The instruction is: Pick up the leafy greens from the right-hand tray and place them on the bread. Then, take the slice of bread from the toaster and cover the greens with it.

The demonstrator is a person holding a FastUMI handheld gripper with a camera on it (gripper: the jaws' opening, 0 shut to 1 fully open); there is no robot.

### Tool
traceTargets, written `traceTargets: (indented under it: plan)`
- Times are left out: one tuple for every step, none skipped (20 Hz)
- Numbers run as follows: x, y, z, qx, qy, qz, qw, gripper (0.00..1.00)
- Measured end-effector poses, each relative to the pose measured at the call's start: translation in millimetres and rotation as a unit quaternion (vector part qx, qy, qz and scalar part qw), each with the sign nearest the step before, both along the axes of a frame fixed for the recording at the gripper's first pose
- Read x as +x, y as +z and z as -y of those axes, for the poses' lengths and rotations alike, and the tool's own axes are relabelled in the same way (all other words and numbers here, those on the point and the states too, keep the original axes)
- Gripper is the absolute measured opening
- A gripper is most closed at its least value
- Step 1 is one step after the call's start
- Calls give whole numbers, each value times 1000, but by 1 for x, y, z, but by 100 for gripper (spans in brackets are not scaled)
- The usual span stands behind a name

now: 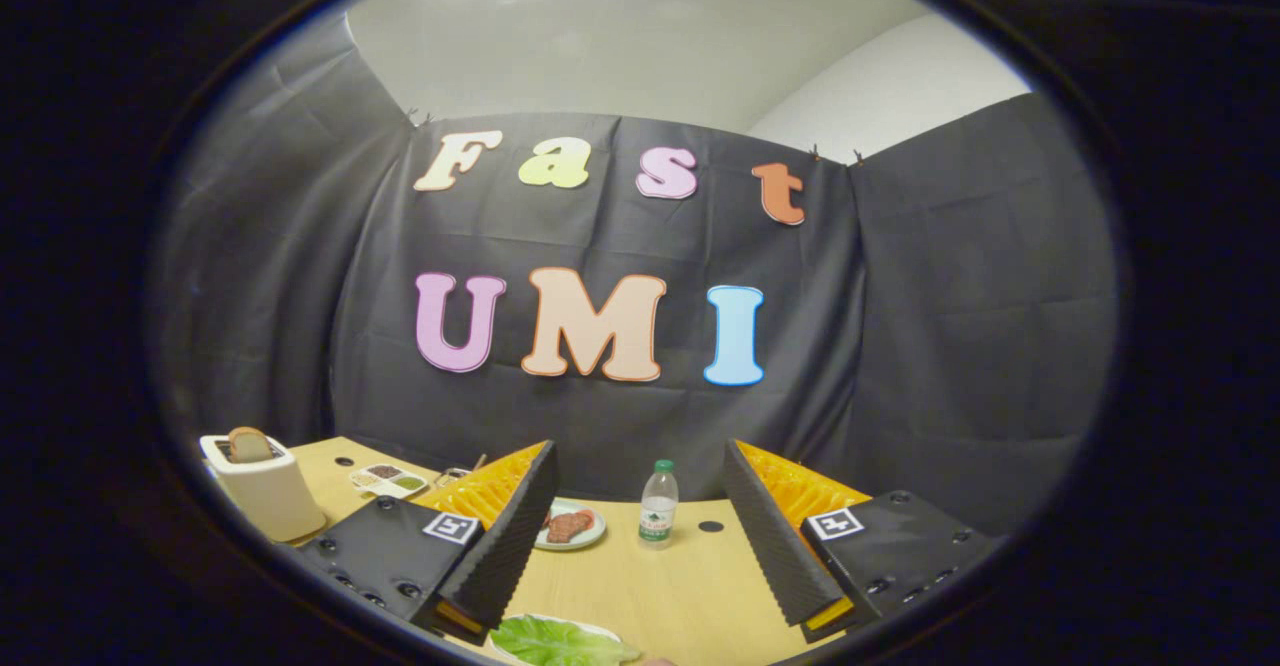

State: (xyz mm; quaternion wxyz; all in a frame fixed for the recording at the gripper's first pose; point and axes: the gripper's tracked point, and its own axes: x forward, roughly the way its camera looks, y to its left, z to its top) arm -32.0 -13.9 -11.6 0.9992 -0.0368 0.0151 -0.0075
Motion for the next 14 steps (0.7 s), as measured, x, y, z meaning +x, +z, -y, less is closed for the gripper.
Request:
traceTargets:
  plan:
    - [0, -1, 2, 0, 0, -1, 1000, 100]
    - [1, -3, 4, 1, 0, -2, 1000, 100]
    - [1, -4, 4, 2, 0, -2, 1000, 100]
    - [2, -5, 5, 3, 1, -4, 1000, 100]
    - [1, -8, 6, 3, 2, -5, 1000, 100]
    - [1, -10, 6, 4, 3, -6, 1000, 100]
    - [1, -13, 6, 7, 4, -8, 1000, 100]
    - [1, -16, 5, 13, 7, -11, 1000, 100]
    - [1, -21, 4, 17, 9, -16, 1000, 100]
    - [2, -25, 2, 18, 13, -21, 1000, 100]
    - [3, -30, 0, 17, 19, -29, 999, 100]
    - [3, -36, -4, 17, 30, -38, 999, 100]
    - [2, -41, -10, 15, 45, -47, 998, 100]
    - [5, -46, -15, 10, 58, -56, 997, 100]
